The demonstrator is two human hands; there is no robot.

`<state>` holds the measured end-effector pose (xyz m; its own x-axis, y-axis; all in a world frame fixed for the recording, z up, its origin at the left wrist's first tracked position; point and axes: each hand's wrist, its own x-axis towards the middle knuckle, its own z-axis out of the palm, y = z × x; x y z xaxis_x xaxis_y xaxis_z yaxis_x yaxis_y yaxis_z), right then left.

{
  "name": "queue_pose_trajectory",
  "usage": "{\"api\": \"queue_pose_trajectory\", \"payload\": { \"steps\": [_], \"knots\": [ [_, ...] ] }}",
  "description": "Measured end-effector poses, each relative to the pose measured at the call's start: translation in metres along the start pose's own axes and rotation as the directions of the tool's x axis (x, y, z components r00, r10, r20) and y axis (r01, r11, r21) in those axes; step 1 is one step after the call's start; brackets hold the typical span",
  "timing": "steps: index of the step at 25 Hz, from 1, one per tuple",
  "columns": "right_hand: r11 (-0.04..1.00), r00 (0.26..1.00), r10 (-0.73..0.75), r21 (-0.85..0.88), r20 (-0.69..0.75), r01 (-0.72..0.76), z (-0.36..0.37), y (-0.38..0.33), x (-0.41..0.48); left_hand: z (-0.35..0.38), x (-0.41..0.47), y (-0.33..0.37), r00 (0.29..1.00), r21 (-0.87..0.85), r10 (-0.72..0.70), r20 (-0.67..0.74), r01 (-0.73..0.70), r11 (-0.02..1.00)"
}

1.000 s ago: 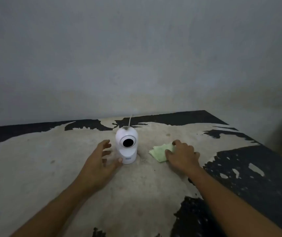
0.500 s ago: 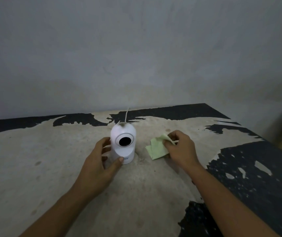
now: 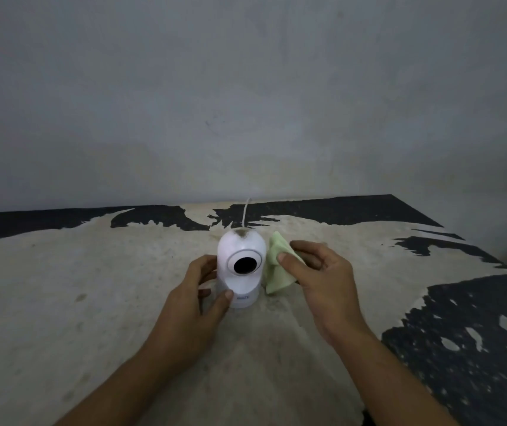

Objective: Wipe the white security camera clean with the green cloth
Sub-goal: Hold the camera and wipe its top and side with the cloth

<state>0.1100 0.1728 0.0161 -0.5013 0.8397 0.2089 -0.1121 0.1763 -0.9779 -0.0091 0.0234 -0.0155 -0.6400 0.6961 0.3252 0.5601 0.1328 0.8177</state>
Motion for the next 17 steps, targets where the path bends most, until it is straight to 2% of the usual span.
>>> {"api": "queue_pose_trajectory", "payload": {
  "steps": [5, 8, 11, 15, 17],
  "knots": [
    [0.988, 0.988, -0.143, -0.056, 0.055, 0.146, 0.022, -0.007, -0.002, 0.001, 0.005, -0.004, 1.0, 0.015, -0.017, 0.011, 0.017, 1.0],
    [0.963, 0.954, -0.249, -0.061, 0.166, 0.261, 0.025, -0.004, -0.006, 0.003, 0.007, -0.005, 1.0, 0.018, -0.019, -0.003, 0.019, 1.0],
    [0.914, 0.904, -0.321, -0.158, 0.281, 0.374, 0.022, 0.007, -0.011, 0.005, 0.01, -0.006, 0.998, 0.038, -0.052, -0.032, 0.054, 0.998],
    [0.788, 0.858, -0.437, -0.345, 0.269, 0.509, 0.019, 0.02, -0.004, 0.007, 0.01, -0.005, 1.0, 0.047, 0.001, -0.022, 0.0, 0.999],
    [0.747, 0.84, -0.487, -0.384, 0.24, 0.543, 0.019, 0.022, -0.001, 0.006, 0.011, -0.004, 1.0, 0.043, 0.01, -0.027, -0.009, 0.999]
  ]
}}
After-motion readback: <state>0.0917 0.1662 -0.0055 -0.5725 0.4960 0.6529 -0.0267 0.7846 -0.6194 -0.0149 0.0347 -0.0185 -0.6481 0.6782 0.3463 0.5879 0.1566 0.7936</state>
